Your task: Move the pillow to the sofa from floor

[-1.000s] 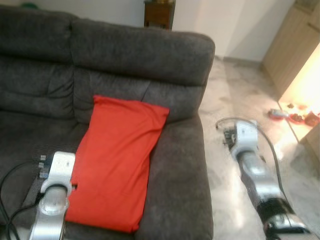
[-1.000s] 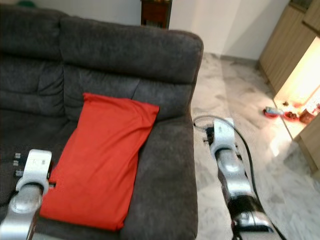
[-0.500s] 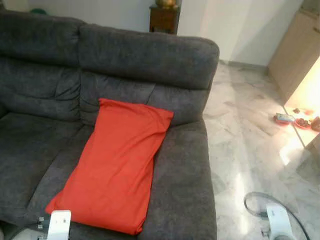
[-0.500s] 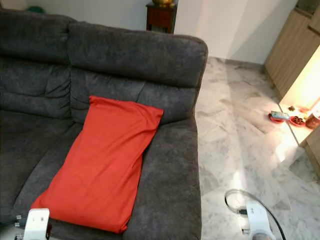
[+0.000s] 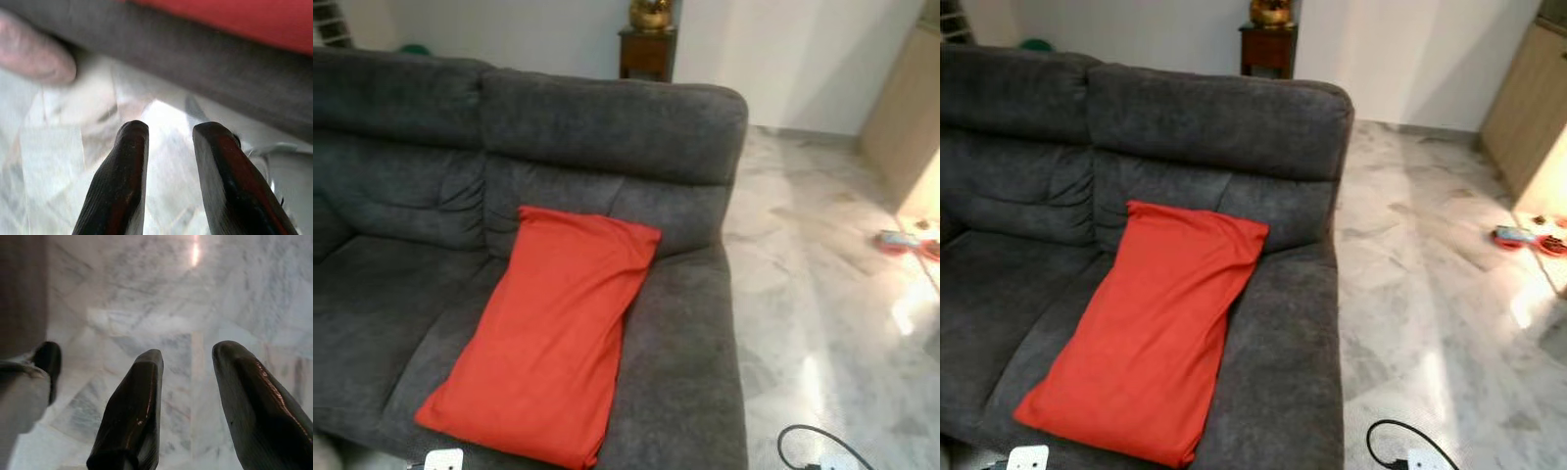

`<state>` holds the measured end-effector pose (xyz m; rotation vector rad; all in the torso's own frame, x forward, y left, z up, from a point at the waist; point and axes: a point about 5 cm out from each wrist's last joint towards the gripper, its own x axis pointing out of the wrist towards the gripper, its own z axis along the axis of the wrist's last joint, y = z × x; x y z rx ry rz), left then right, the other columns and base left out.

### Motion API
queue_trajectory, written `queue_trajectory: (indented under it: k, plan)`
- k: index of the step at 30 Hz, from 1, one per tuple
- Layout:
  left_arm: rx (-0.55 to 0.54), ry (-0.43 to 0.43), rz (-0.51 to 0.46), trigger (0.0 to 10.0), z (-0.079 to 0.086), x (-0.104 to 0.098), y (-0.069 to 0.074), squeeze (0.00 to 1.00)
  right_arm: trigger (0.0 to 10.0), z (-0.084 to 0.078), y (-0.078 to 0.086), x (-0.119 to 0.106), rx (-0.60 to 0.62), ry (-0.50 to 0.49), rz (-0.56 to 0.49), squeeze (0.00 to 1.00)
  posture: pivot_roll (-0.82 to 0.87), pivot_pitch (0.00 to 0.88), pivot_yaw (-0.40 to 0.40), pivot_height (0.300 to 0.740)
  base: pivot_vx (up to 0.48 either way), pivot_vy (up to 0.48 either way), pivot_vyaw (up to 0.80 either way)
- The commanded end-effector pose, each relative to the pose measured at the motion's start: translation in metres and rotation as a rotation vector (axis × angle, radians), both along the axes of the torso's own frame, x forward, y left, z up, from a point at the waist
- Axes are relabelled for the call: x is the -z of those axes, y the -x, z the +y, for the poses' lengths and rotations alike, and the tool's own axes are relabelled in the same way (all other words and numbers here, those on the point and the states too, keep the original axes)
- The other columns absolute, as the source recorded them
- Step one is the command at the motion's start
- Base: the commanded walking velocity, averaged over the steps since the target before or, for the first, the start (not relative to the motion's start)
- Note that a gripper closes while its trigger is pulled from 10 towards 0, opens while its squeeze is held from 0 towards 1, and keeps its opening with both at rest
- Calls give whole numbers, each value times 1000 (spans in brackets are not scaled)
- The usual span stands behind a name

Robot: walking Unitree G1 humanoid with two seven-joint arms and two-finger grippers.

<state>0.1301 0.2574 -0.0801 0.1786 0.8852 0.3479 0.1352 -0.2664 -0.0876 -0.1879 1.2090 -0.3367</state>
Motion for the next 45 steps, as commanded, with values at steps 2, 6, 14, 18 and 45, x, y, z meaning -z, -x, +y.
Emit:
queue_trajectory:
  k: [2,6,14,18,45]
  plan:
    - [12,13,-14,10000,0,0,-5,0,10000,0,-1,0,8,-12,-9,0,137,0,-78,740,0,0,0]
    - [21,14,-10,10000,-1,1,-4,0,10000,3,-3,0,6,-28,-20,0,135,0,-75,740,0,0,0]
    - [33,27,-15,10000,-7,3,-3,0,10000,7,-5,1,-14,-41,-20,0,140,0,-83,740,0,0,0]
    - [35,31,-17,10000,-9,4,-4,0,10000,6,-6,0,-19,-42,-26,0,140,0,-86,740,-120,0,0]
    - [59,16,-2,10000,-14,5,-7,0,10000,2,1,1,-46,-39,-8,0,136,0,-93,740,-234,0,0]
